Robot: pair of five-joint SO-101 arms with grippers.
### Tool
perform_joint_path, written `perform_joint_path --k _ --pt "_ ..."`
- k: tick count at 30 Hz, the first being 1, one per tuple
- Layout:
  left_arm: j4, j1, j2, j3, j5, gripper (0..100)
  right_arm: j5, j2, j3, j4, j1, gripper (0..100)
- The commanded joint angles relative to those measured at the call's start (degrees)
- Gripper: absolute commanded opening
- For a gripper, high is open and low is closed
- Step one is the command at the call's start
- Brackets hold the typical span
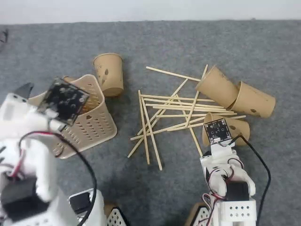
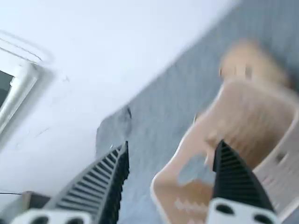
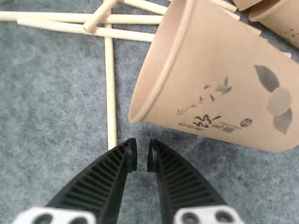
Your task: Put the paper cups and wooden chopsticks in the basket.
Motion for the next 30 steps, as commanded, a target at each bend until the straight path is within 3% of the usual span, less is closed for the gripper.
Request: perform_joint_path --k 1,5,10,13,17,24,30 --pt "0.2 1.9 -0.2 -2.0 14.8 28 -0.3 -0.2 0.9 -0.2 0.8 6.2" --pt "-0.3 2.0 -0.5 1.5 25.0 28 -0.3 -0.2 0.9 -0.2 0.8 6.1" --pt "2.1 1.8 -2.5 5.1 30.4 28 -0.6 -0.2 0.1 -6.8 4.9 6.1" --pt "4.7 1.8 -7.7 7.1 30.9 28 0.2 -0.2 0.0 -11.8 8.7 6.5" --pt "3.9 0.2 -16.9 15.6 31.0 28 9.5 -0.1 -4.5 -10.0 9.6 6.7" --pt "-3.0 -4.1 -28.1 34.1 30.9 28 8.4 0.4 -20.7 -3.7 10.0 8.4" --pt "-6.7 -3.4 -33.6 45.8 31.1 28 9.6 1.1 -23.8 -0.5 9.8 8.7"
